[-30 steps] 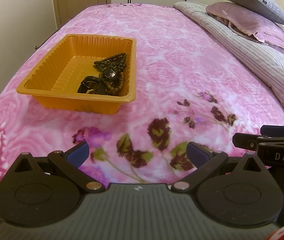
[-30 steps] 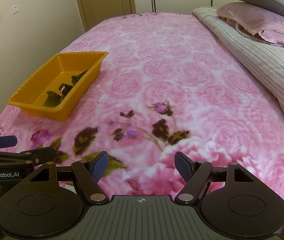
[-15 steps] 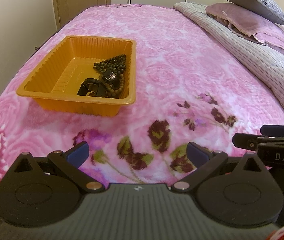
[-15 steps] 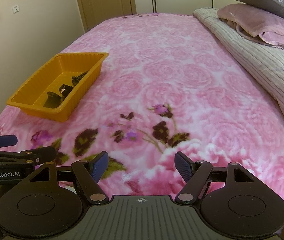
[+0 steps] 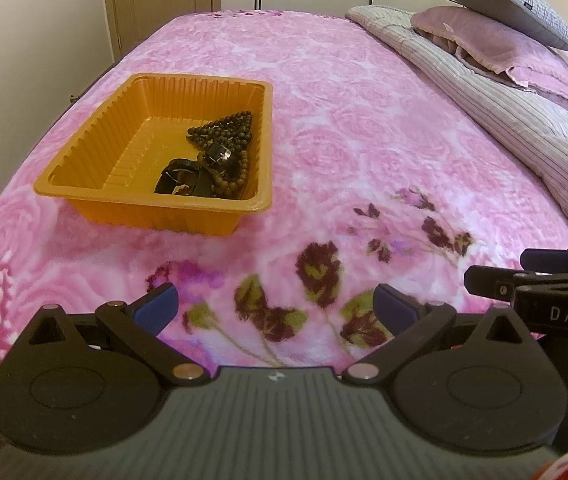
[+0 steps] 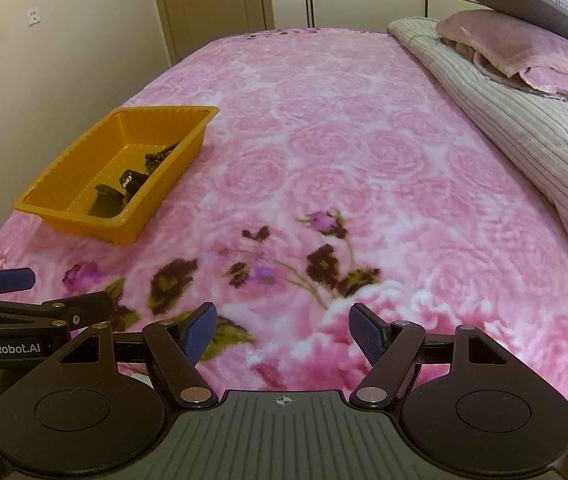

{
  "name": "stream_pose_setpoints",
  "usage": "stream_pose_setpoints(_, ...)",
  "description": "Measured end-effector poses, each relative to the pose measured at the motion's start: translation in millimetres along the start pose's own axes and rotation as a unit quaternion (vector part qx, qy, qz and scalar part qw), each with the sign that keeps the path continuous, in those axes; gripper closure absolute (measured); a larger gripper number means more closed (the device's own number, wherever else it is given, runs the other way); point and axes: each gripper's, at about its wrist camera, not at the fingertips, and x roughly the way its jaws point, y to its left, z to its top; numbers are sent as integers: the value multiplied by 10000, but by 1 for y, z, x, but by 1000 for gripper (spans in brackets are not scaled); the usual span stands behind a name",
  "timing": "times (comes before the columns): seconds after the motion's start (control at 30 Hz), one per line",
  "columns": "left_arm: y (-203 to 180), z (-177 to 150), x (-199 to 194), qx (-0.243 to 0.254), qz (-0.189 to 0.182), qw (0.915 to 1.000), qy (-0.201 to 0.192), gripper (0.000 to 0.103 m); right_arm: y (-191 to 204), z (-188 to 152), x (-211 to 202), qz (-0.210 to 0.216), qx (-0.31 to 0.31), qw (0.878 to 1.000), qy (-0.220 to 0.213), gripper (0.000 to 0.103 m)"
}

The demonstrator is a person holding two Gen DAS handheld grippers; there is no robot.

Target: Organize jewelry

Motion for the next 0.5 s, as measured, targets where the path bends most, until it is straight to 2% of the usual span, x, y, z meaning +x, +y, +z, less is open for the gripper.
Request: stream_pose_setpoints(0.5,0,-1,0,-4,17,10000,-8,0,0,0,0,2,1,10000,4,30)
